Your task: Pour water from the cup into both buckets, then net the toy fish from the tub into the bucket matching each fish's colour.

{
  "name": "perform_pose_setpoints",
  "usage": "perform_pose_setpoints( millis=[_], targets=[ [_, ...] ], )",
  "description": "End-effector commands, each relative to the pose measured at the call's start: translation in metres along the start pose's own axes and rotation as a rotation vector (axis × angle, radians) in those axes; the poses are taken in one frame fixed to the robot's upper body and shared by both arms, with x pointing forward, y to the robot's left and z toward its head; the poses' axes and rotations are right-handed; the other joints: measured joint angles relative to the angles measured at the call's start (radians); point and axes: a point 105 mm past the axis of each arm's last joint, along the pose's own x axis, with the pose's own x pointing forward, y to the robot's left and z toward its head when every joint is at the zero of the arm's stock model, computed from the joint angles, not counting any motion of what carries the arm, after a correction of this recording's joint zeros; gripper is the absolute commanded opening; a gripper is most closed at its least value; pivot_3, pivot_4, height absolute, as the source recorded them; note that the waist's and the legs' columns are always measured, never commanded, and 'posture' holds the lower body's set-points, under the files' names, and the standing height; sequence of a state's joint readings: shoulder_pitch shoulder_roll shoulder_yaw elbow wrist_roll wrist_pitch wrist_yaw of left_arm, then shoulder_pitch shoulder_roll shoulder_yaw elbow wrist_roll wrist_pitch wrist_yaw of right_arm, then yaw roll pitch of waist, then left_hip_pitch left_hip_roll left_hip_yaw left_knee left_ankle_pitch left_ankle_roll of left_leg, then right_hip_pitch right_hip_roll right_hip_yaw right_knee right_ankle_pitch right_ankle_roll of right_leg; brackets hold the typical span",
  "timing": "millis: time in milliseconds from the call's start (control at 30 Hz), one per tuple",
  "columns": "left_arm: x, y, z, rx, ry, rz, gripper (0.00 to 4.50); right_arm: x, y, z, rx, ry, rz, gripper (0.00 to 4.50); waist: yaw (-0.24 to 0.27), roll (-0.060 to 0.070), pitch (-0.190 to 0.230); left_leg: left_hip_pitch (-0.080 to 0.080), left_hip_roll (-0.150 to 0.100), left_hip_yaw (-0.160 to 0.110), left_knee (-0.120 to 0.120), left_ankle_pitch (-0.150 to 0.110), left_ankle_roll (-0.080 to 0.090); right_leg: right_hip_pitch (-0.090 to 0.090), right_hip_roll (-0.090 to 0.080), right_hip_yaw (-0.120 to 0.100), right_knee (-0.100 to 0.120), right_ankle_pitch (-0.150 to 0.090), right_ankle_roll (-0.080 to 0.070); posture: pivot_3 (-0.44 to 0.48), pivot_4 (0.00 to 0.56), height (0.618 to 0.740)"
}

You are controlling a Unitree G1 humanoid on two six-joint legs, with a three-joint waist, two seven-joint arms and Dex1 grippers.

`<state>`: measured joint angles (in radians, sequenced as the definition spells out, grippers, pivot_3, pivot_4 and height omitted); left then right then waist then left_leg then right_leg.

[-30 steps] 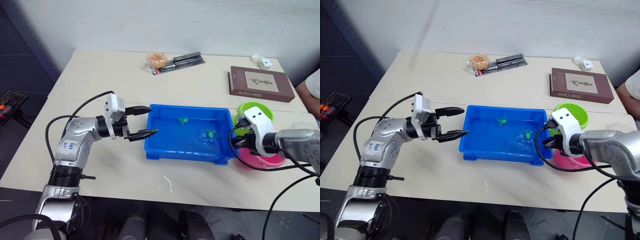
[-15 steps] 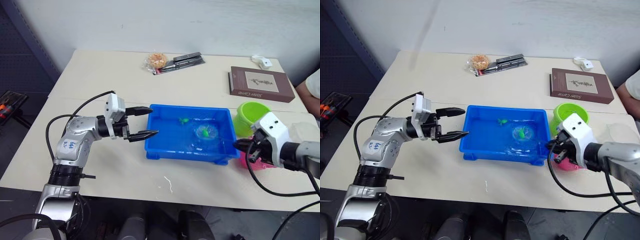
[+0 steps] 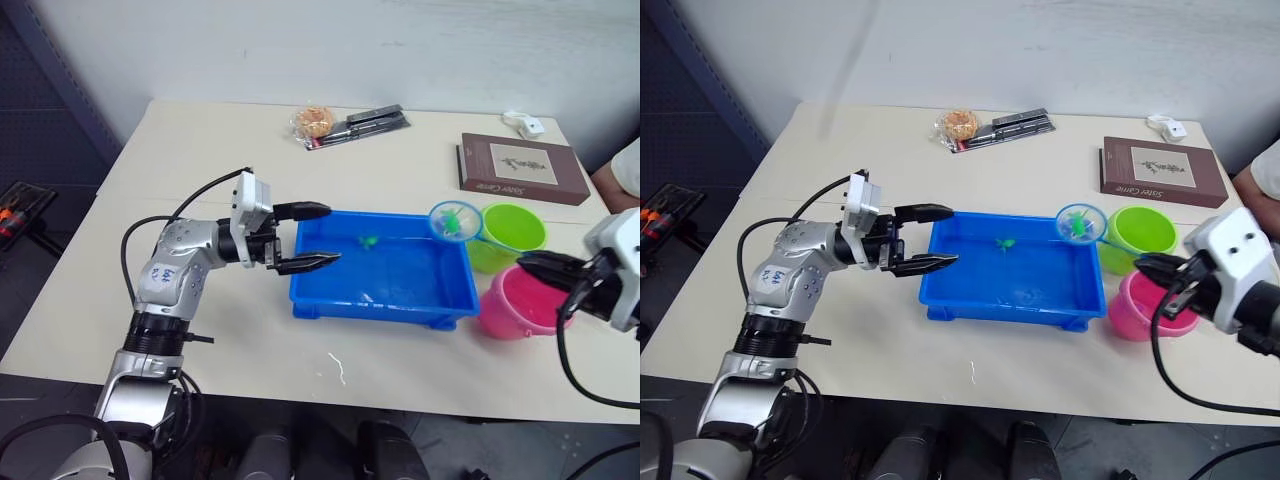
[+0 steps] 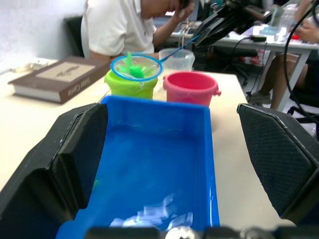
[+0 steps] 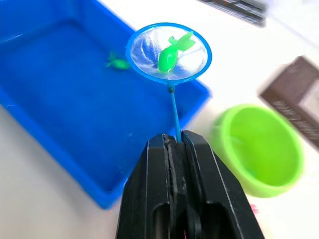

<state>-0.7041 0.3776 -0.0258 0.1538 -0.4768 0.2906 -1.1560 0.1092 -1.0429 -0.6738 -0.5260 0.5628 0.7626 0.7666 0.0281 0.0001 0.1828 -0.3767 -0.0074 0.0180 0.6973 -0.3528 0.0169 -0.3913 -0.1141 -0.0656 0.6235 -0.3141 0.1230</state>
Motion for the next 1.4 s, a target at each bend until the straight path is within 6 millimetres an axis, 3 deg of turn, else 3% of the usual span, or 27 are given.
perform_pose_setpoints(
  millis=[33,133,367,467,733,900,967,1133,1233,1400],
  targets=[
    [0.011,-0.001,0.014,0.021,-0.057,-0.034,4.45,-0.01,-0.03,-0.002,-0.093,0.035,-0.121,0.0,-0.002,0.0,0.0,0.0,0.0,0.0,0.0,0.0,0.0,0.0,0.0,0.0,0.0,0.0,0.0,0.0,0.15,0.738],
    [0.017,0.0,0.015,0.021,-0.069,-0.043,4.45,-0.005,-0.046,-0.007,-0.135,0.055,-0.2,0.0,-0.004,0.0,0.0,0.001,0.0,0.001,0.0,0.0,0.0,0.0,0.0,0.001,0.001,0.0,0.0,0.0,0.15,0.738],
    [0.019,-0.001,0.017,0.021,-0.098,-0.019,4.45,0.003,-0.048,-0.026,-0.157,0.097,-0.259,0.0,-0.004,0.0,0.0,0.002,0.001,0.002,-0.001,0.001,-0.001,-0.001,0.001,0.002,0.001,0.0,0.0,0.0,0.15,0.738],
    [0.018,-0.003,0.013,0.012,-0.093,-0.013,4.45,0.004,-0.055,-0.04,-0.265,0.157,-0.322,0.0,-0.001,0.0,0.0,0.002,0.0,0.002,-0.001,0.001,-0.001,0.0,0.0,0.002,0.001,0.0,0.0,0.0,0.15,0.738],
    [0.015,-0.003,0.011,0.012,-0.083,-0.006,4.45,0.006,-0.067,-0.049,-0.562,0.162,-0.438,0.0,-0.004,0.0,0.0,0.002,0.001,0.003,-0.001,0.001,-0.001,-0.001,0.001,0.002,0.001,0.0,0.0,0.0,0.15,0.738],
    [0.016,-0.003,0.011,0.013,-0.082,-0.004,4.45,0.009,-0.065,-0.053,-0.871,0.193,-0.398,0.0,-0.004,0.001,0.0,0.002,0.001,0.004,-0.001,0.001,-0.001,-0.001,0.001,0.003,0.001,0.0,0.0,0.0,0.15,0.738],
    [0.016,-0.003,0.011,0.013,-0.082,-0.003,4.45,0.01,-0.063,-0.053,-1.086,0.215,-0.374,0.0,-0.005,0.001,0.0,0.002,0.001,0.004,-0.001,0.001,-0.001,-0.001,0.001,0.003,0.001,0.0,0.0,0.0,0.15,0.738],
    [0.017,-0.002,0.011,0.012,-0.084,0.002,4.45,0.006,-0.069,-0.044,-1.329,0.164,-0.482,0.0,-0.005,0.001,0.0,0.002,0.001,0.004,-0.002,0.001,-0.001,-0.001,0.001,0.004,0.001,0.0,0.0,0.0,0.15,0.738],
    [0.017,-0.002,0.011,0.01,-0.085,0.005,4.45,0.005,-0.073,-0.045,-1.339,0.161,-0.534,0.0,-0.006,0.001,0.0,0.002,0.001,0.004,-0.002,0.001,-0.001,-0.001,0.001,0.004,0.001,0.0,0.0,0.0,0.15,0.738],
    [0.018,-0.001,0.012,0.01,-0.09,0.013,4.45,0.014,-0.059,-0.061,-1.342,0.158,-0.453,0.0,-0.005,0.001,0.0,0.002,0.001,0.004,-0.002,0.001,-0.001,-0.001,0.001,0.003,0.0,0.0,0.0,0.0,0.15,0.738]
  ],
)
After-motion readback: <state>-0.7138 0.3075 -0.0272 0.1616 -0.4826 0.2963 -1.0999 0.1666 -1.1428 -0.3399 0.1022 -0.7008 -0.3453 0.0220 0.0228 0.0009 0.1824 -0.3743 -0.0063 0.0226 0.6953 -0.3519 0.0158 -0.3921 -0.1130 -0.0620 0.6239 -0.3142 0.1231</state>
